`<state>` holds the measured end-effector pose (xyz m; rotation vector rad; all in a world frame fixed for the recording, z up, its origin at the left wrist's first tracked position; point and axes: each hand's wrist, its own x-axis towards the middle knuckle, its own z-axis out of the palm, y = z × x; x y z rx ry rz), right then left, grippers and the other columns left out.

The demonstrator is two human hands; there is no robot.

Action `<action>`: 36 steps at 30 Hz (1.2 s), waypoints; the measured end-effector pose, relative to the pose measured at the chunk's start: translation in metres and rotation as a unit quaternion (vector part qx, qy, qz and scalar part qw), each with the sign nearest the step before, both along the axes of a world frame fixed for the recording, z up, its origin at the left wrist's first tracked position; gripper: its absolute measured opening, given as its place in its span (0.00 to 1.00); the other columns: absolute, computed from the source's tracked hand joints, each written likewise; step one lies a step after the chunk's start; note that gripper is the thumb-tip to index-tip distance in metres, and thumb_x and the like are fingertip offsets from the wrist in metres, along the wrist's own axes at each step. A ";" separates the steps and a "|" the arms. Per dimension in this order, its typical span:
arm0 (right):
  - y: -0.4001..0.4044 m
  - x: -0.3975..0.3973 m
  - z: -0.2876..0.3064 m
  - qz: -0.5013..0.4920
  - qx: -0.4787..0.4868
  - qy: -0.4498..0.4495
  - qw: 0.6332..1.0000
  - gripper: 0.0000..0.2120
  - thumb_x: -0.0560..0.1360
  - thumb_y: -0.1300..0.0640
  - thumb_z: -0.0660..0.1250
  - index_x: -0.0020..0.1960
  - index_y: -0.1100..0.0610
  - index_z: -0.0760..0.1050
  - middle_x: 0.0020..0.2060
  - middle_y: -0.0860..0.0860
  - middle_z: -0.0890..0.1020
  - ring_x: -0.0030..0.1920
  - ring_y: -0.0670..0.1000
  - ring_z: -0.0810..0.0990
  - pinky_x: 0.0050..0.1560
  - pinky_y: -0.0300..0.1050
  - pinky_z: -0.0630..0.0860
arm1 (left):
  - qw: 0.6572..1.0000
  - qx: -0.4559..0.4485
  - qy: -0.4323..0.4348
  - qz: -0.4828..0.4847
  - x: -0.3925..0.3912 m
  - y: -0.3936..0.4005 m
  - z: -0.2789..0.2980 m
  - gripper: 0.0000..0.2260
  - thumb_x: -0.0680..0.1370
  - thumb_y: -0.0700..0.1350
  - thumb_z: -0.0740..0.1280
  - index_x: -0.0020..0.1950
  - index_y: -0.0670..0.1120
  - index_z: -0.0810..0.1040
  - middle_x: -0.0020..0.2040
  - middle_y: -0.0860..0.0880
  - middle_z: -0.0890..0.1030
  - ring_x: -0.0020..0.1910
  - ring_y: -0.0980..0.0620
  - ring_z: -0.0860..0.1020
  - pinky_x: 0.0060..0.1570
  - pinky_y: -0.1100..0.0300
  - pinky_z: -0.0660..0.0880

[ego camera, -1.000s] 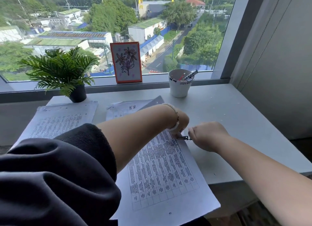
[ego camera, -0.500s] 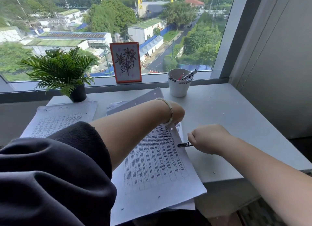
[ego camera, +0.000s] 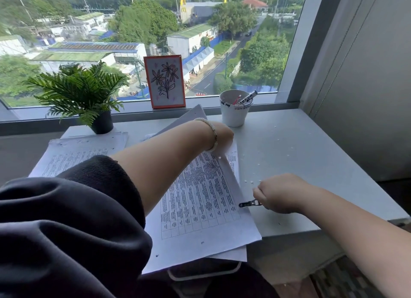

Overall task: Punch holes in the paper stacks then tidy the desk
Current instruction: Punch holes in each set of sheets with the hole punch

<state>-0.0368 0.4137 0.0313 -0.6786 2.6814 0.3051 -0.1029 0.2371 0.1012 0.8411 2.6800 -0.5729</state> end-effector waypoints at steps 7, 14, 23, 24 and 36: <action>0.004 0.005 -0.002 0.023 -0.010 0.038 0.999 0.19 0.81 0.52 0.46 0.33 0.55 0.63 0.33 0.51 0.71 0.39 0.57 0.70 0.35 0.44 0.64 | 1.000 -0.004 -0.010 0.026 0.008 0.004 0.001 0.08 0.77 0.42 0.65 0.54 0.44 0.80 0.42 0.49 0.75 0.40 0.49 0.71 0.29 0.64 0.63; 0.012 0.004 0.004 0.037 -0.022 0.098 0.994 0.20 0.82 0.48 0.44 0.40 0.52 0.68 0.48 0.52 0.81 0.49 0.57 0.77 0.41 0.44 0.65 | 0.990 -0.023 -0.092 -0.102 0.045 0.047 -0.024 0.16 0.77 0.52 0.66 0.63 0.49 0.76 0.58 0.51 0.80 0.49 0.53 0.73 0.63 0.55 0.68; 0.023 0.006 0.003 0.057 -0.007 0.131 0.990 0.21 0.82 0.48 0.43 0.40 0.52 0.70 0.48 0.53 0.82 0.48 0.58 0.78 0.40 0.45 0.66 | 0.990 0.035 -0.108 -0.082 0.049 0.055 -0.026 0.13 0.78 0.51 0.66 0.60 0.48 0.79 0.56 0.52 0.81 0.46 0.56 0.72 0.29 0.69 0.59; 0.024 0.006 0.002 0.058 -0.004 0.133 0.989 0.21 0.82 0.48 0.43 0.39 0.53 0.69 0.47 0.53 0.82 0.47 0.58 0.78 0.40 0.45 0.67 | 0.990 0.041 -0.111 -0.078 0.049 0.055 -0.027 0.13 0.77 0.51 0.66 0.60 0.48 0.79 0.56 0.52 0.81 0.46 0.56 0.72 0.29 0.70 0.59; 0.029 0.016 0.018 -0.077 0.002 0.014 0.997 0.21 0.82 0.47 0.45 0.35 0.53 0.65 0.36 0.50 0.73 0.41 0.54 0.70 0.36 0.43 0.65 | 0.988 0.049 -0.106 -0.097 0.053 0.066 -0.033 0.13 0.78 0.50 0.66 0.61 0.47 0.79 0.55 0.51 0.81 0.45 0.55 0.72 0.28 0.69 0.58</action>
